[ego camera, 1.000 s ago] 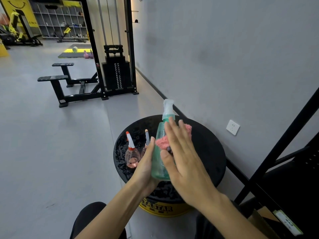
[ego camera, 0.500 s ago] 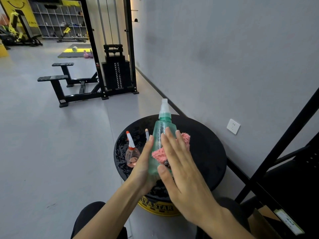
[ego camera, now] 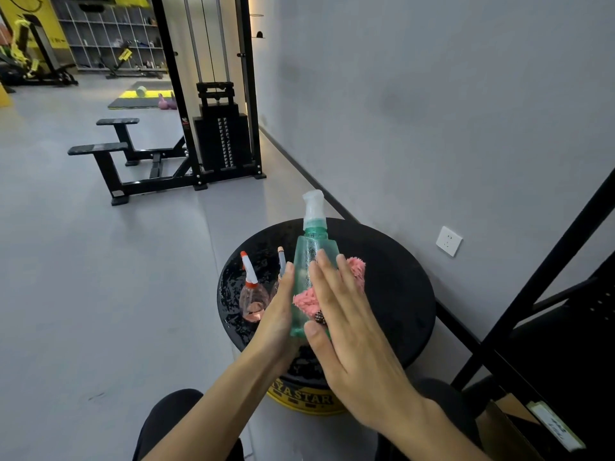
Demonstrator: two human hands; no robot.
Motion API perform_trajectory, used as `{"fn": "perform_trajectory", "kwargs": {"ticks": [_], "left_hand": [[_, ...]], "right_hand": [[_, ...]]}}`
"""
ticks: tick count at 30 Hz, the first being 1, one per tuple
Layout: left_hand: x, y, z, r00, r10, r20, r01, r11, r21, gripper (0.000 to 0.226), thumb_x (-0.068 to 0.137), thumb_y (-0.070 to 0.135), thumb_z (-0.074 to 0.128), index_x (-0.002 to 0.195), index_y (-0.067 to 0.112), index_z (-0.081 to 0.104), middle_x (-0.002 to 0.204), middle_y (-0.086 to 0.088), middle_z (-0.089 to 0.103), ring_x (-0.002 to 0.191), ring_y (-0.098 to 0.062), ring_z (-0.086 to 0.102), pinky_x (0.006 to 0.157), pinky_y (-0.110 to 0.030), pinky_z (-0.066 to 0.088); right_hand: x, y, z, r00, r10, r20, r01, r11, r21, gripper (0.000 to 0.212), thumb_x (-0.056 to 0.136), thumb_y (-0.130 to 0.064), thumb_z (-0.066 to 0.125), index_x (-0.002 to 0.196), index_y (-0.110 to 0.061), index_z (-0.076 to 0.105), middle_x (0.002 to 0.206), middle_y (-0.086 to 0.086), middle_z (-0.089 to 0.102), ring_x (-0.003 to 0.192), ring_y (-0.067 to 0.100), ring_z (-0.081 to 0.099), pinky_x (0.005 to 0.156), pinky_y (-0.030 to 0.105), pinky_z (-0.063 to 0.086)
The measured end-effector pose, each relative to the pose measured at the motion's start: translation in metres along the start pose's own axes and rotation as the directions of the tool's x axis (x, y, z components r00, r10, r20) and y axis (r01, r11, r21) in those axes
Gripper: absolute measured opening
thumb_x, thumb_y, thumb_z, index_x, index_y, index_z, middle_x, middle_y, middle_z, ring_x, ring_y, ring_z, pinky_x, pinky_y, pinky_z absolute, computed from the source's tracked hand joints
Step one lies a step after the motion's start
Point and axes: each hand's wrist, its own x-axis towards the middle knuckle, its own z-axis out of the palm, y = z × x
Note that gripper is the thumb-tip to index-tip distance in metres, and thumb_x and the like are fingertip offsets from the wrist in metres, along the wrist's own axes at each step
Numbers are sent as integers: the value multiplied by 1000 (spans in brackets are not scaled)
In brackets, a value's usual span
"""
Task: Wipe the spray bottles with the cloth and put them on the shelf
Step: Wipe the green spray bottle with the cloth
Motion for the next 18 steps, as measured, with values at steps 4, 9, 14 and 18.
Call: {"fn": "perform_trajectory", "kwargs": {"ticks": [4,9,14,18], "left_hand": [[-1,-12,2,998,45,44,-48,996,75,55,95,56,28,135,27,52,128,1,66,119,-16,61,89,-36,50],[0,-28,9,997,56,60,-61,994,95,48,100,51,24,135,33,51,133,4,62,124,-13,58,102,-40,47],[13,-30,4,997,56,45,-59,997,59,49,99,50,24,134,29,53,130,1,65,122,-15,59,99,-36,49],[29,-30,-3,998,63,22,-64,997,49,49,93,51,32,126,25,59,121,-1,70,114,-16,65,85,-27,54]], "right_hand": [[14,13,-2,999,49,-24,-48,997,58,56,105,-40,21,153,-28,-4,160,-20,-14,145,0,-18,122,32,-2],[44,32,-6,991,113,-73,-104,988,116,63,98,-50,13,154,-27,-3,161,-17,-11,144,-3,-18,121,27,-6],[35,36,7,991,119,-68,-110,986,122,62,99,-48,13,154,-27,-2,160,-20,-9,145,-4,-15,120,21,-7],[23,41,19,992,117,-51,-111,988,107,58,102,-43,19,154,-27,-3,160,-20,-11,145,-2,-15,118,19,-8]]}}
